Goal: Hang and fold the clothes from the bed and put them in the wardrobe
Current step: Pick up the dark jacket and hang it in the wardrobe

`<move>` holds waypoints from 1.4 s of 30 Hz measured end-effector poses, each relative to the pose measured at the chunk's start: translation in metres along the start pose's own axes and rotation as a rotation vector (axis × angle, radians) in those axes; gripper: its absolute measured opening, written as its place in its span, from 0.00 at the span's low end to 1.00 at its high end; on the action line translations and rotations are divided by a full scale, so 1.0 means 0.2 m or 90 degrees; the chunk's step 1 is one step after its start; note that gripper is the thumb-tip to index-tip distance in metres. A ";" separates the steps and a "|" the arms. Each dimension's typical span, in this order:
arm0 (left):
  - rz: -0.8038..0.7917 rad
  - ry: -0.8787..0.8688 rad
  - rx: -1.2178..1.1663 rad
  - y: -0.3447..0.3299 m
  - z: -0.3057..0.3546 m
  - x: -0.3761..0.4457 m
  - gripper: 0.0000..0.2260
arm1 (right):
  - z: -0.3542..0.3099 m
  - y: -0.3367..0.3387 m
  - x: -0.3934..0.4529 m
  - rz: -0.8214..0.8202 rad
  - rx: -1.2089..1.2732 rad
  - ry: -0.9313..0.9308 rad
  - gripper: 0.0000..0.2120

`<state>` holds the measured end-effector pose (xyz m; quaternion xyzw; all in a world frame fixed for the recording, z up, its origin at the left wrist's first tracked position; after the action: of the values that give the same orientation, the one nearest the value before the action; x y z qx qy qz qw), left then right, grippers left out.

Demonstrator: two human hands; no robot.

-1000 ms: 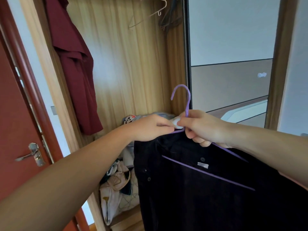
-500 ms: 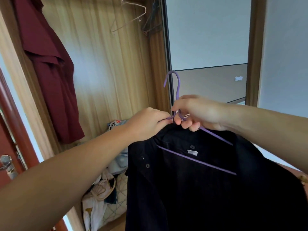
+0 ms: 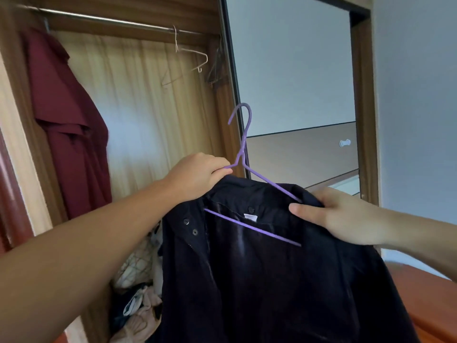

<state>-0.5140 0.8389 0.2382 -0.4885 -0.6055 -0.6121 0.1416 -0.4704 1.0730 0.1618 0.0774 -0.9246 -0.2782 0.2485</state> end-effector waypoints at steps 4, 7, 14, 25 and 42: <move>-0.004 0.126 -0.014 0.02 -0.13 0.04 0.09 | -0.10 -0.05 0.15 0.057 0.098 -0.028 0.16; 0.040 0.194 -0.051 0.07 -0.18 0.06 0.15 | -0.21 -0.06 0.34 0.098 0.090 -0.019 0.15; 0.199 0.306 -0.271 0.26 -0.03 0.12 0.19 | -0.63 0.07 0.84 0.197 0.123 0.058 0.10; 0.339 0.433 -0.154 0.23 -0.24 0.24 0.55 | -1.35 -0.11 1.33 0.294 0.170 0.215 0.08; 0.339 0.245 0.122 -0.10 -1.34 0.44 0.50 | -1.51 -0.43 2.27 0.422 0.162 0.258 0.09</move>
<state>-0.6870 0.6451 0.3500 -0.4895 -0.4736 -0.5749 0.4534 -0.7113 0.7296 0.5207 -0.1415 -0.8588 -0.0458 0.4902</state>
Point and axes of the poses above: each hand's wrist, its own x-axis towards the middle knuckle, its own y-axis out of the back of the hand, z = x × y, the point moved 5 cm from there along x, towards the middle knuckle, and after that the axes turned 12 degrees about z, right-handed, at the moved point
